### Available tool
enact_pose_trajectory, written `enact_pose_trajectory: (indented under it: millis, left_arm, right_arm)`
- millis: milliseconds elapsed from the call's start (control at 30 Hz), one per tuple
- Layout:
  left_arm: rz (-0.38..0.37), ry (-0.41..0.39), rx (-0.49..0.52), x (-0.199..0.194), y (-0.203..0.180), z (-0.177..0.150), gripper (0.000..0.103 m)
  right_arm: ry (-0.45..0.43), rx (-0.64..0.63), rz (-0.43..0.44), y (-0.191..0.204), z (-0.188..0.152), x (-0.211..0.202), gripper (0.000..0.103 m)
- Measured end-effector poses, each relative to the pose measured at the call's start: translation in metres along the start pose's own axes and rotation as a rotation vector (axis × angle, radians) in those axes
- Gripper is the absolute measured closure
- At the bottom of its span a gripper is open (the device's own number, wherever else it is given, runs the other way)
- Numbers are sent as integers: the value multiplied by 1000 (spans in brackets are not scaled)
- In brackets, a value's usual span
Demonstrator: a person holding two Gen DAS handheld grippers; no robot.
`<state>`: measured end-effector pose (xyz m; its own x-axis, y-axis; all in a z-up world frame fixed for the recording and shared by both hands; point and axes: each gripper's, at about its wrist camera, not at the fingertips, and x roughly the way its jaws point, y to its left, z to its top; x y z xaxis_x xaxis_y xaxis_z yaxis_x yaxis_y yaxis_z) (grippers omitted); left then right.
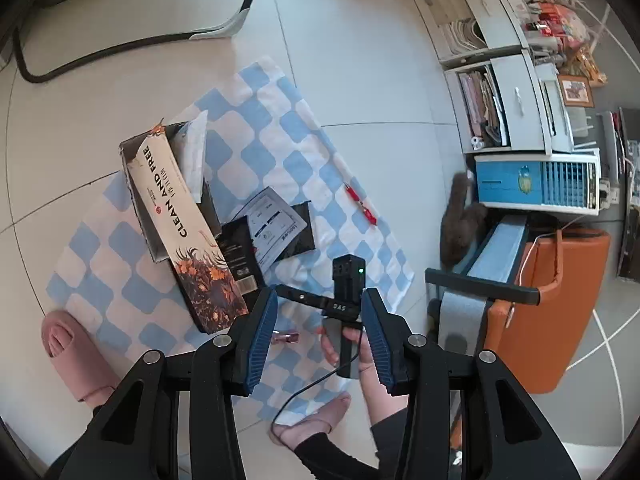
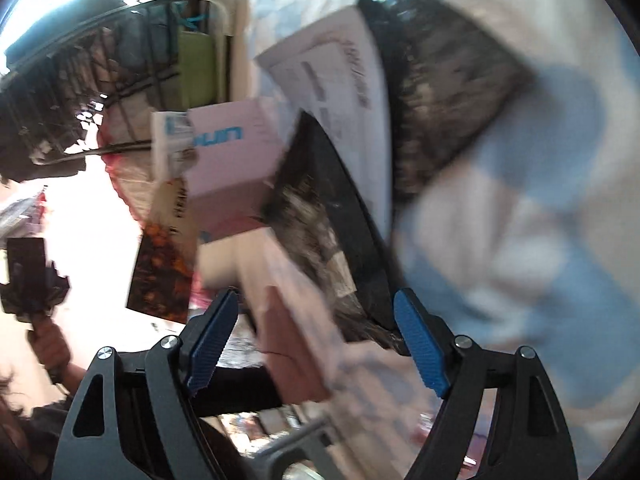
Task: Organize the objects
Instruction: 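Carry the black bag with the right tool toward the pink box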
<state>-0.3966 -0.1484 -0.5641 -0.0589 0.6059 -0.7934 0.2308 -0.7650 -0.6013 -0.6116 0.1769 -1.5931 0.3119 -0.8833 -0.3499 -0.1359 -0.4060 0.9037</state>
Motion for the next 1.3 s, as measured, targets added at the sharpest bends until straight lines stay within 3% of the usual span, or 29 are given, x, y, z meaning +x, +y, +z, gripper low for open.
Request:
enact_pose_trajectory:
  millis: [233,367,433,533,633,800,900,1067,1300]
  left_arm:
    - [-18,-5,-14,2,3,1,61]
    - [-30,9,-19,7,4,-1,61]
    - [-38,18,-25,8,6,-1,61]
    - [-52,23,-43,10,8,-2,61]
    - [-55,22,-39,11,8,-2,61]
    - [-60,19,-46,14,9,-3,61]
    - [-67,27,-45,16,8,-4,61]
    - [-87,37,-67,20,10,-4,61]
    - [-108,25,-79,16,13,-5,61]
  right_arm:
    - [76,-23,-8,10,-5,27,22]
    - [99,-25,-83,2,-17,43,22]
    - [68,-34,-108,0,-21,42,25]
    - [32,-34,-100,-5,-28,37,25]
    - [93,-14,-89,-8,-34,43,23]
    - [171,23,45,-3,-42,68,23]
    - [138,28,120,3,-42,78,23]
    - [61,85,157,-2,-45,97,23]
    - [-74,119,15,-4,-55,102,23]
